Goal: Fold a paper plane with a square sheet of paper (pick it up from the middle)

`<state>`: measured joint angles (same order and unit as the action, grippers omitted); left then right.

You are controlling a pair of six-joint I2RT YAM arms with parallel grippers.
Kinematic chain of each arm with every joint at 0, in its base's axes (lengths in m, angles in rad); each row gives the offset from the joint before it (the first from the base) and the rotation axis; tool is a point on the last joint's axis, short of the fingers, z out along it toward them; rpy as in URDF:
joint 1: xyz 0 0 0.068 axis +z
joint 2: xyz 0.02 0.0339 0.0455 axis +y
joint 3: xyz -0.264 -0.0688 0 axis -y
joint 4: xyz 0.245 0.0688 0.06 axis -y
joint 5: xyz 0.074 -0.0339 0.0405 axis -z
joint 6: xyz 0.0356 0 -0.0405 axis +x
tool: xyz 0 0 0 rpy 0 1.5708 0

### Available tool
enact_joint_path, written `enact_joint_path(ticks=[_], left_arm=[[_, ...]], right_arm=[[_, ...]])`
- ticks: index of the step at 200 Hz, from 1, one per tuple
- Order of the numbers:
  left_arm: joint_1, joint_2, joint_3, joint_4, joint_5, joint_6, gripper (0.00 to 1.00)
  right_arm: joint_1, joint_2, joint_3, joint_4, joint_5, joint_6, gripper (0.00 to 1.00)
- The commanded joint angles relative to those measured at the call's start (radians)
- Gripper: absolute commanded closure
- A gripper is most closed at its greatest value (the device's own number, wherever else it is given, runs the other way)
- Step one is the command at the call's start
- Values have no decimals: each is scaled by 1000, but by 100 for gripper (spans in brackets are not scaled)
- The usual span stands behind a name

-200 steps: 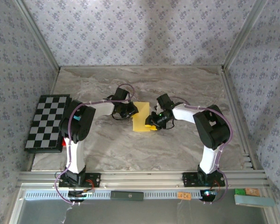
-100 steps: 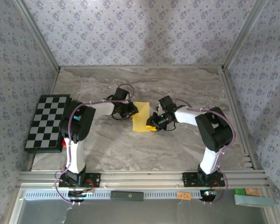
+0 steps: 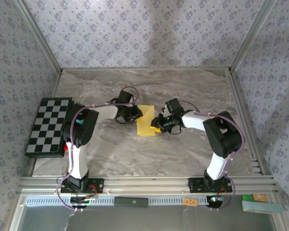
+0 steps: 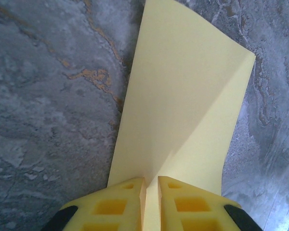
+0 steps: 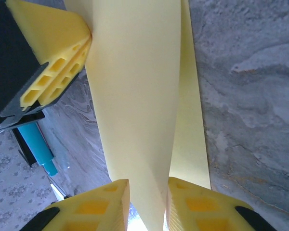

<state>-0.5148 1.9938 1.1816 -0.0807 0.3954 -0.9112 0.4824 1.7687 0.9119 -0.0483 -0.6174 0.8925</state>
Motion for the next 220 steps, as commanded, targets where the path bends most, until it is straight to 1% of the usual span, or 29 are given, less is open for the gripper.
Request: enact_joint_path(ticks=[1,22,78,89,111,132,151,172,220], left_arm=[[6,26,-24,-60,-14,-8,84],[7,23,-23,-58,-7,-6,84],[6,-3,-13,-26,20,17,83],[6,-15,-14,3,43,21,81],[7,-49,-16,55,75,40,77],[6,-71,5,52,80,80,72],[7,-61,28,23,75,108,71],[7,-32,44,-11,56,120,72],[7,21,65,-50,59,114,78]], right_arm=[[2,2,-11,12,-2,31,75],[-1,-8,-17,-15,3,37,78],[-10,-26,-20,-84,-4,39,93],[-12,-30,-14,-105,1,31,96],[-16,-25,25,-211,13,-20,100],[-23,-19,55,-291,16,-71,100],[-27,-15,74,-339,13,-106,100],[-31,-13,87,-366,14,-124,100],[-35,-9,107,-376,12,-136,100]])
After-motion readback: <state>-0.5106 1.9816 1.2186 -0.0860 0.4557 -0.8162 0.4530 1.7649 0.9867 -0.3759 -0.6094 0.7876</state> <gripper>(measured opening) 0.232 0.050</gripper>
